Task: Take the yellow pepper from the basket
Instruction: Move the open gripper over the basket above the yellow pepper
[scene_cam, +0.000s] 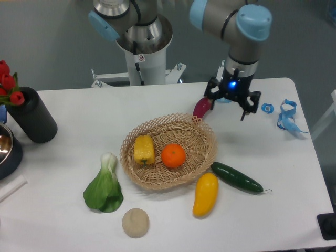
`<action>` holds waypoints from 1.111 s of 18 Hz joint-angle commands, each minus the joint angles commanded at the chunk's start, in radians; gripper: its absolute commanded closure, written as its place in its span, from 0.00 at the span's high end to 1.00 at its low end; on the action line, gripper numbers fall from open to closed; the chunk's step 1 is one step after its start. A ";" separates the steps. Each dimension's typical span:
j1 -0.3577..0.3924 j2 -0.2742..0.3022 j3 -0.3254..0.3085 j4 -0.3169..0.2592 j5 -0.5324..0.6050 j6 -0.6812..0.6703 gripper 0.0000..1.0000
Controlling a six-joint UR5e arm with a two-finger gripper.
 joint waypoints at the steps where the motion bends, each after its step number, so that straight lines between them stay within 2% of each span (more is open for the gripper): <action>1: -0.028 0.000 0.000 0.000 0.002 -0.046 1.00; 4: -0.113 -0.002 -0.003 -0.014 0.011 -0.125 1.00; 9: -0.186 0.008 -0.035 -0.020 0.011 -0.146 1.00; 12: -0.245 -0.003 -0.035 -0.020 0.003 -0.340 1.00; 16: -0.302 -0.070 -0.029 -0.012 0.000 -0.465 1.00; 20: -0.325 -0.130 -0.002 -0.005 0.003 -0.612 1.00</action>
